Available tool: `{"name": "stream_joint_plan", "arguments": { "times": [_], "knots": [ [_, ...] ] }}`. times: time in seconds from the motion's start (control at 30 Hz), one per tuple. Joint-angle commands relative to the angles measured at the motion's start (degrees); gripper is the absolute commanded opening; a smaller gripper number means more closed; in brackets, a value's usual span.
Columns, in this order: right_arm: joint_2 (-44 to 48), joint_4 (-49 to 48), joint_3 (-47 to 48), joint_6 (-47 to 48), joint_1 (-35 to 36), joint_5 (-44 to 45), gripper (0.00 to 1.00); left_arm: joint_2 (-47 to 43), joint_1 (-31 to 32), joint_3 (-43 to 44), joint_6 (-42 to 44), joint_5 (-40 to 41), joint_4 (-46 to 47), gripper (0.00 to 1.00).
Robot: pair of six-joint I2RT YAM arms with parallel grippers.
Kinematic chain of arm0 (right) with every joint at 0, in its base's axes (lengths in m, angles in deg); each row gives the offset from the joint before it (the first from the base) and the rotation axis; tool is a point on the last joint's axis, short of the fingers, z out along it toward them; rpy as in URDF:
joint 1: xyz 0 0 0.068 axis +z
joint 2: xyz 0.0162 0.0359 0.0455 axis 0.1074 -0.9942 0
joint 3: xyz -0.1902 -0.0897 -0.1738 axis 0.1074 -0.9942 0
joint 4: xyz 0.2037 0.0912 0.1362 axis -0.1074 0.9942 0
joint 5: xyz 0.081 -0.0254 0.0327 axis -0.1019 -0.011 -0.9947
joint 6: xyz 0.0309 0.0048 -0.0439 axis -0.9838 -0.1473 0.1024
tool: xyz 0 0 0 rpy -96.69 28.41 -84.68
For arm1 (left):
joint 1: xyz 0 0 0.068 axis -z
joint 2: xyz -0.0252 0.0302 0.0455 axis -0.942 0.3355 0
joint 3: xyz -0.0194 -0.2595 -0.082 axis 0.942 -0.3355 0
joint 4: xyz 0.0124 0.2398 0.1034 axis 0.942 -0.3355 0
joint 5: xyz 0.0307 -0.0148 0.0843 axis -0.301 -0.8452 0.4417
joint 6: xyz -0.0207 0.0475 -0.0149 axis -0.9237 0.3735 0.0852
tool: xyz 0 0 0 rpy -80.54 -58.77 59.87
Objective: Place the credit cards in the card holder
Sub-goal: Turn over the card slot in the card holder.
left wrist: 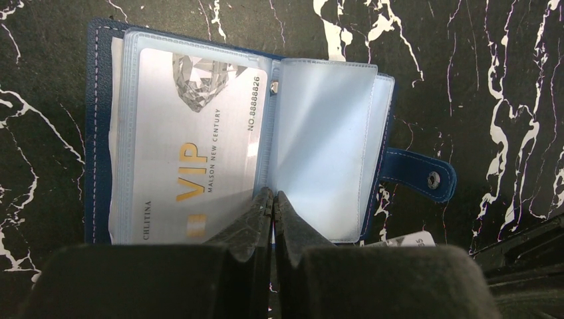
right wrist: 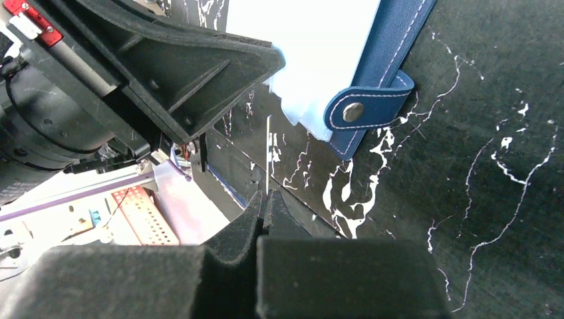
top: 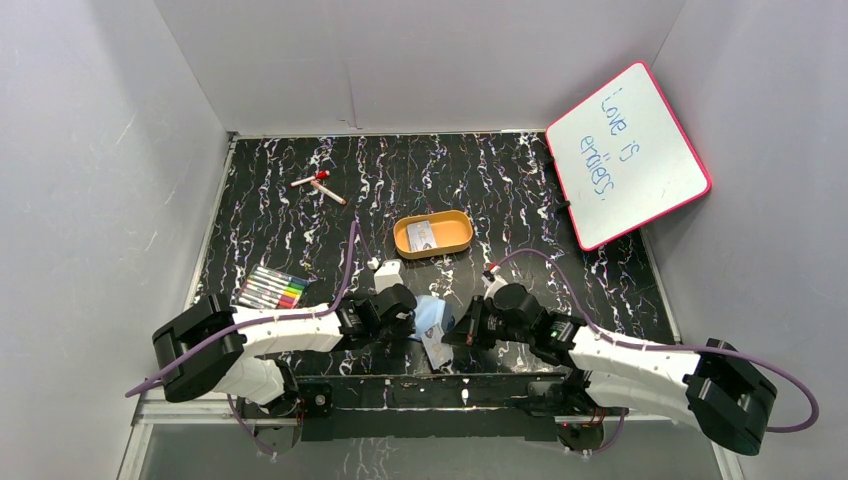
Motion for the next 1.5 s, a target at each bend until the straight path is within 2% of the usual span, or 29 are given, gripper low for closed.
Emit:
{"name": "stream_joint_plan", "arguments": {
  "times": [0.0,0.6,1.47],
  "knots": [
    [-1.88,-4.95,-0.21,-0.93,-1.01,-0.86,0.0,-0.54,-0.27,0.82,-0.38,2.88,0.48,0.0],
    [-6.46,-6.53,-1.32,-0.73,-3.78,-8.04,0.0,0.44,-0.29,1.35,-0.71,3.06,0.26,0.0],
    [-0.79,-12.65,-7.05,-5.36,-5.94,-1.58,0.0,0.09,-0.28,0.82,-1.24,2.88,0.26,0.0]
  ]
}}
